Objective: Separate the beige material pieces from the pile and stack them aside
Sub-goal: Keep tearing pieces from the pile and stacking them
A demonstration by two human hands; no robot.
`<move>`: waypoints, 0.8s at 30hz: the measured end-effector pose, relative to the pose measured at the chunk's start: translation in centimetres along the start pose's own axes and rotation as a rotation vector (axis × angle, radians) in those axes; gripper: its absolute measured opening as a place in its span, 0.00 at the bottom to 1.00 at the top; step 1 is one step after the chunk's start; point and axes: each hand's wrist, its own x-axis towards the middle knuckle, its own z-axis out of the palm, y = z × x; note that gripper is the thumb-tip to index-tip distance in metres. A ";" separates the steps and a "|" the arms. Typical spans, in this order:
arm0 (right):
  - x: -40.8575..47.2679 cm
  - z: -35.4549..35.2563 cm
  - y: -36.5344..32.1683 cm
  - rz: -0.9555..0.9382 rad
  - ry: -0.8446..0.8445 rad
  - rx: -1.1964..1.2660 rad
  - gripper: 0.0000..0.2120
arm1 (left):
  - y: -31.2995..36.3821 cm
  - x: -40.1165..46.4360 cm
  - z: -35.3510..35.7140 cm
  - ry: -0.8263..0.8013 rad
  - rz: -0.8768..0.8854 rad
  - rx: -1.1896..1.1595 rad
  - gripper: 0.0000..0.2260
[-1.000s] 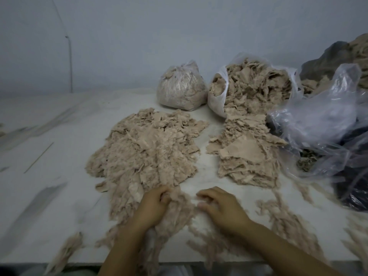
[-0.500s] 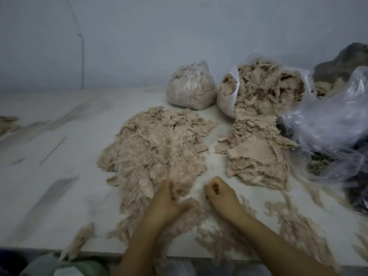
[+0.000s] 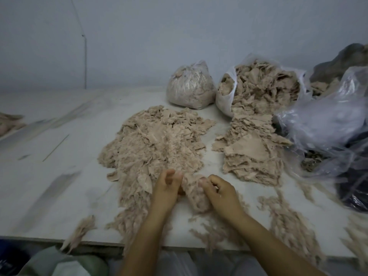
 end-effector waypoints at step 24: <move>0.0 -0.4 -0.9 0.103 0.130 0.331 0.09 | 0.1 -0.4 4.0 -0.280 -0.270 -0.432 0.16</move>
